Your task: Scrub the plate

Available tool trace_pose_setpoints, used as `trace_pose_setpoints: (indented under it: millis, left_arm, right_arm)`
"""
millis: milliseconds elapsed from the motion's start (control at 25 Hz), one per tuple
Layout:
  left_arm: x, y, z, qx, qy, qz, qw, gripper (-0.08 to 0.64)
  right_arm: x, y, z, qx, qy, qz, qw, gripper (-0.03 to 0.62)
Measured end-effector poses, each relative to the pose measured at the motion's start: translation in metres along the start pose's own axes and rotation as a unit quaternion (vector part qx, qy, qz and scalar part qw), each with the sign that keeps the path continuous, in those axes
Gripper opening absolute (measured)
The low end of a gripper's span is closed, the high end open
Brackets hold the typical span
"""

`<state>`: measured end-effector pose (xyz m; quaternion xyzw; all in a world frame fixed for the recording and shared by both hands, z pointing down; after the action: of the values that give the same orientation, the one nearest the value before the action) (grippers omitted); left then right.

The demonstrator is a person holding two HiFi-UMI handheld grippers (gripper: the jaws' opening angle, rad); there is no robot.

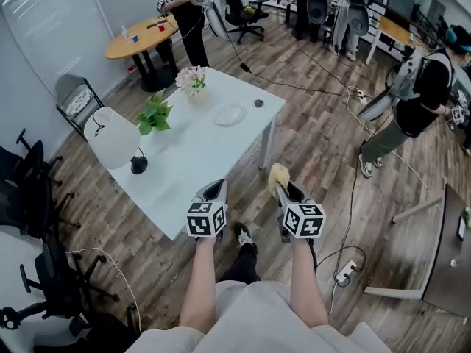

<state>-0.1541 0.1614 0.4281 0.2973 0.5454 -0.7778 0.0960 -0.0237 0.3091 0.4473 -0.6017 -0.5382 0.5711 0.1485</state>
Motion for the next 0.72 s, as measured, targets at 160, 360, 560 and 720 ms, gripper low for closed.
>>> trace_pose_setpoints:
  millis: [160, 360, 560, 720]
  left_arm:
    - [-0.032, 0.03, 0.018, 0.007, 0.006, -0.002, 1.0, 0.0]
    - [-0.068, 0.071, 0.039, 0.025, 0.004, -0.015, 0.9996, 0.002]
    - [-0.099, 0.093, 0.058, 0.018, 0.004, -0.009, 0.9998, 0.002]
    - [-0.117, 0.108, 0.08, 0.034, 0.007, -0.007, 0.9994, 0.0]
  right_arm:
    - [-0.032, 0.027, -0.012, 0.011, 0.007, 0.01, 1.0, 0.132]
    - [-0.068, 0.065, -0.025, 0.032, 0.007, 0.022, 0.999, 0.132]
    - [-0.107, 0.093, -0.029, 0.04, 0.012, 0.03, 0.999, 0.132]
    - [-0.136, 0.111, -0.027, 0.048, 0.016, 0.042, 0.998, 0.132]
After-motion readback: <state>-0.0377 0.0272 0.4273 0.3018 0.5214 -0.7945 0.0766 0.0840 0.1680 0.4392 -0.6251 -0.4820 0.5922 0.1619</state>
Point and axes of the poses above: the fingertips, and each gripper's own axes: x backward along the fingers, z to its left, y out of its top, the point moved 2 cm from there along x, backward along the fingers, and after that the axes turned 11 degrees about z, right-handed, at the moved point
